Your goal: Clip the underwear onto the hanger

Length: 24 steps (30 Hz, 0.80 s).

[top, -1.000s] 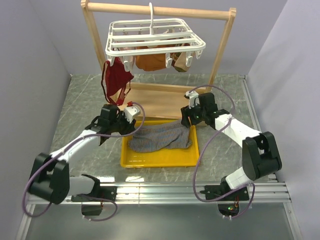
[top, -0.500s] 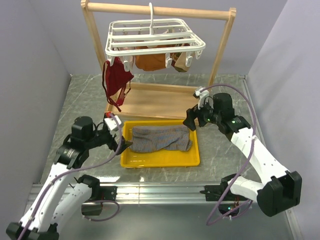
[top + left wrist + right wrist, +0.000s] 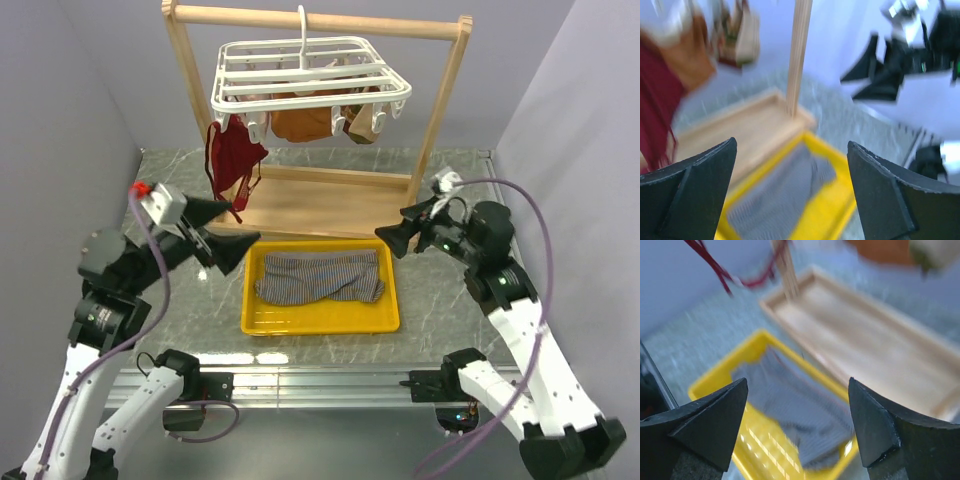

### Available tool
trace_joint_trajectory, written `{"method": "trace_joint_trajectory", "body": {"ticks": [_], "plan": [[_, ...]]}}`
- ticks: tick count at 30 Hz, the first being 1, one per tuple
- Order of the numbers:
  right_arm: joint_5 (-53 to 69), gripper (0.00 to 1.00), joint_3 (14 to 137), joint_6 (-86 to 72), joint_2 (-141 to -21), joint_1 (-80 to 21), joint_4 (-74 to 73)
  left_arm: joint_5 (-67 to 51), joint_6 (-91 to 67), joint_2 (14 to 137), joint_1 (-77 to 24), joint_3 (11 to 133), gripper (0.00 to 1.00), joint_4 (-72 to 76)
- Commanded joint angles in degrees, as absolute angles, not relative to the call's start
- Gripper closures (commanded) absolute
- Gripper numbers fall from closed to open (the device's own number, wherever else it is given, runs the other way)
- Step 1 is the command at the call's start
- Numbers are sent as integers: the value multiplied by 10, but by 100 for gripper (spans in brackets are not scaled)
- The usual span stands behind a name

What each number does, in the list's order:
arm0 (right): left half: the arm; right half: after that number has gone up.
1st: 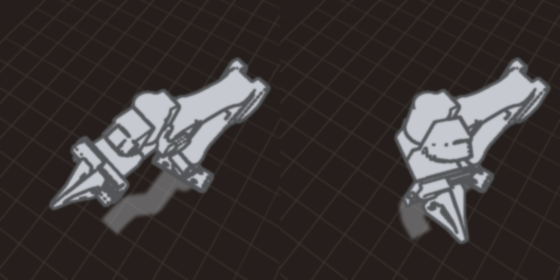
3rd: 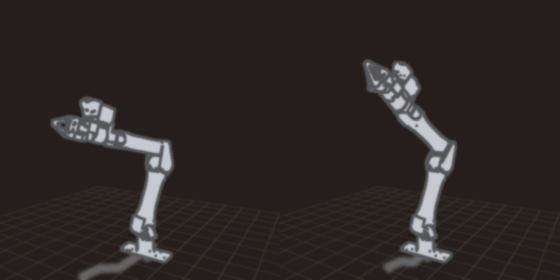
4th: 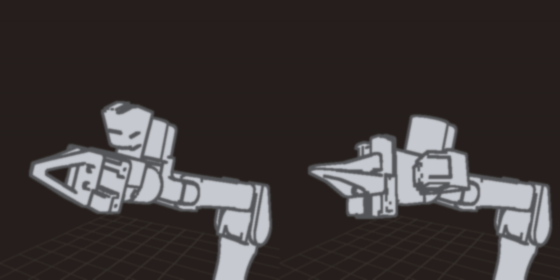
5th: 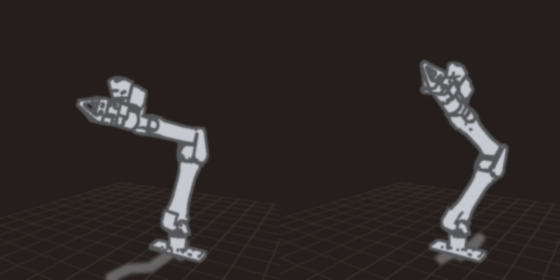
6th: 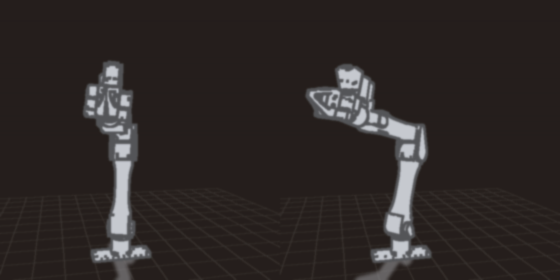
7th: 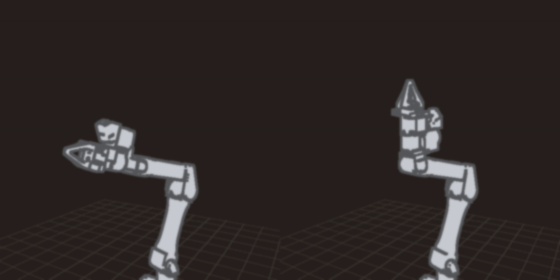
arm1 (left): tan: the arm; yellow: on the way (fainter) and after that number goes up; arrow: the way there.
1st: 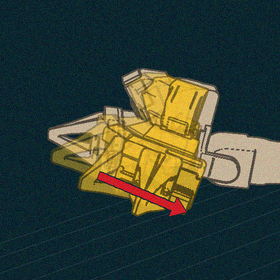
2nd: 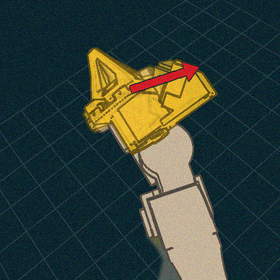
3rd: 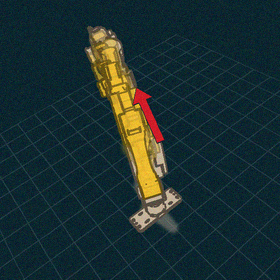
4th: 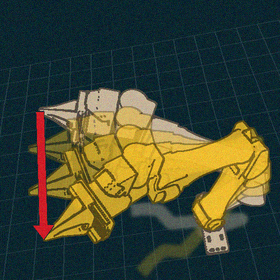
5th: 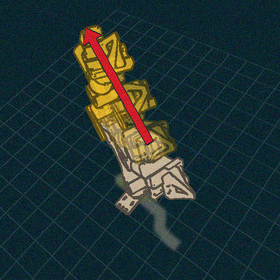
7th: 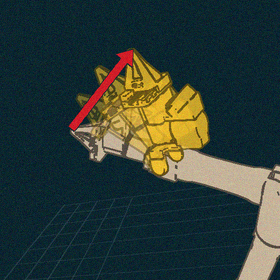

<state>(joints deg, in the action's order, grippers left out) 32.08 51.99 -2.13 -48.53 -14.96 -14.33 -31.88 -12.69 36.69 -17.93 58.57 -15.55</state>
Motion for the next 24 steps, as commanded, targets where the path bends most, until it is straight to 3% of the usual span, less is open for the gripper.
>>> {"method": "trace_joint_trajectory", "body": {"ticks": [1,6,13,24], "plan": [[350,13,513,-103,-439,-157,-1,-309,-185,412,-178,654,5,-64],[285,18,548,-72,-446,-241,61,-288,-185,469,-178,719,16,13],[171,21,653,13,-562,-389,92,-272,-142,533,-178,773,34,57],[117,28,732,45,-707,-452,202,-279,-57,582,-178,768,37,120]]}}
